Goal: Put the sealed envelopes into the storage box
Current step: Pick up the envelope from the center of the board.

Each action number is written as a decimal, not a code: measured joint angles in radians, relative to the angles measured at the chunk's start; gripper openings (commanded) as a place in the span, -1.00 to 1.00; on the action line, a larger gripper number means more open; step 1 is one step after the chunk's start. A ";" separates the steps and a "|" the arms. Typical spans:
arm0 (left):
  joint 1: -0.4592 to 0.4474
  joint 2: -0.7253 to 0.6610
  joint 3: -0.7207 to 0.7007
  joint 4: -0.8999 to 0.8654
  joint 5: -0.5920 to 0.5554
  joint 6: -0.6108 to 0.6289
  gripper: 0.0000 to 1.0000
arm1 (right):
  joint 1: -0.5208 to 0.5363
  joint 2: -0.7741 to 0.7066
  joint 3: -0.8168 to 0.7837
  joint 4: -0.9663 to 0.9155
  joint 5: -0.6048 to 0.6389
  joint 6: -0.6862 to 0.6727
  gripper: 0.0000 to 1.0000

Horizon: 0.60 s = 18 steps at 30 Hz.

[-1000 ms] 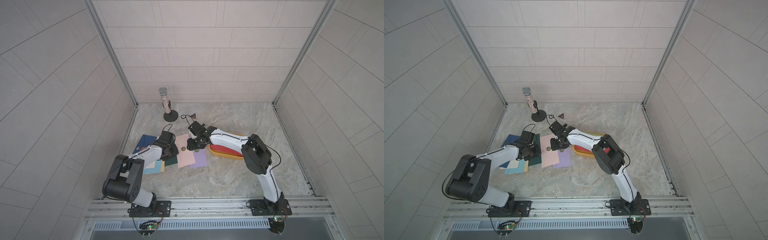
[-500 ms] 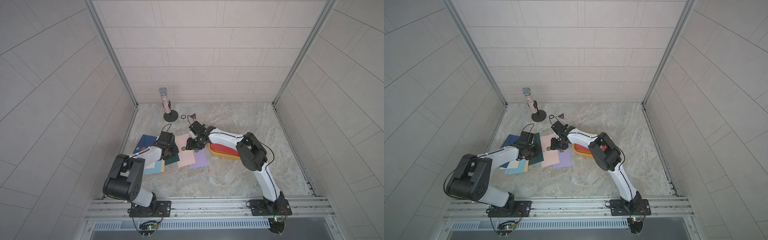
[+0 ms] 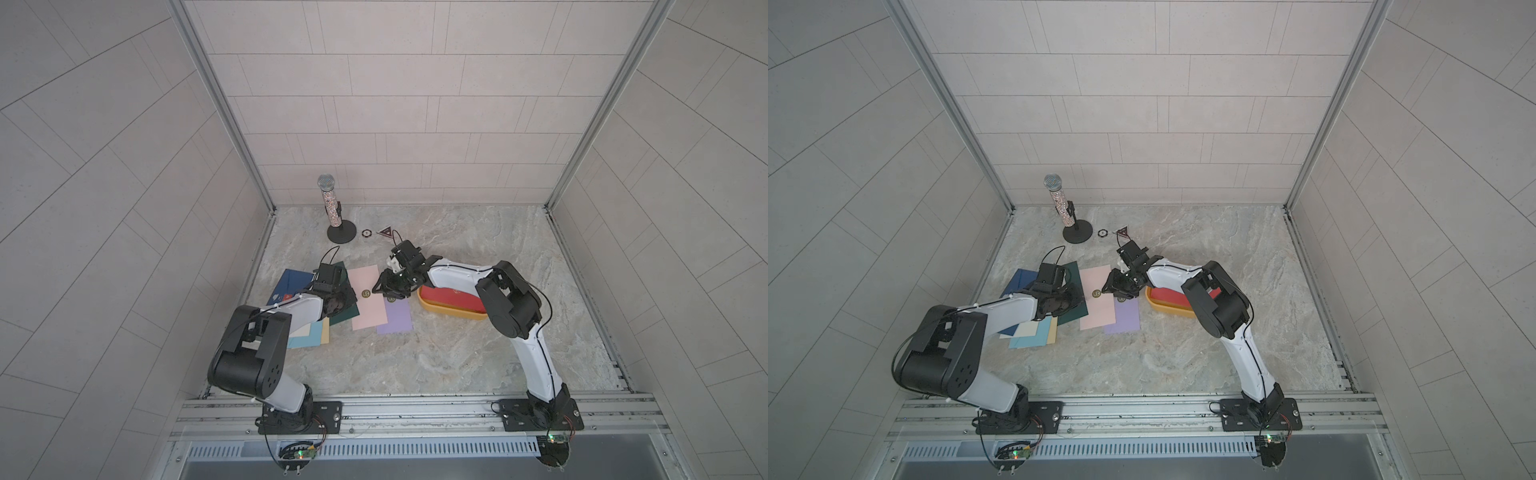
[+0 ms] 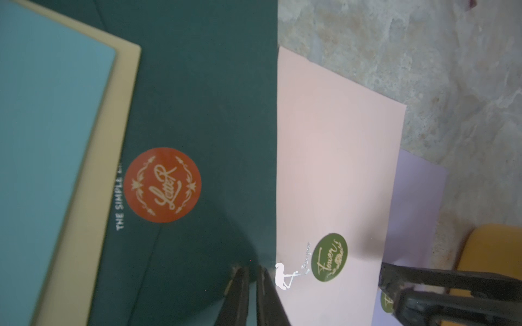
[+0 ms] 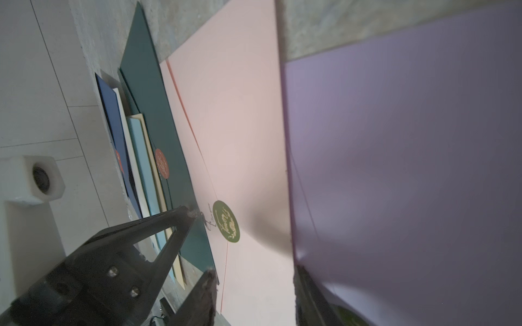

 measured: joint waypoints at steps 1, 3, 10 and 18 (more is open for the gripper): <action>0.000 0.000 -0.001 0.002 -0.001 -0.001 -0.69 | -0.003 -0.003 -0.013 0.022 -0.007 0.017 -0.13; 0.002 0.000 -0.003 0.012 -0.008 -0.001 -0.69 | -0.006 -0.005 -0.027 0.058 -0.016 0.044 -0.17; 0.007 0.002 -0.010 0.029 -0.023 -0.001 -0.69 | -0.006 -0.014 -0.046 0.133 -0.045 0.073 -0.42; 0.005 0.004 -0.014 0.042 -0.011 0.000 -0.66 | 0.009 -0.031 -0.042 0.156 -0.083 0.052 -0.57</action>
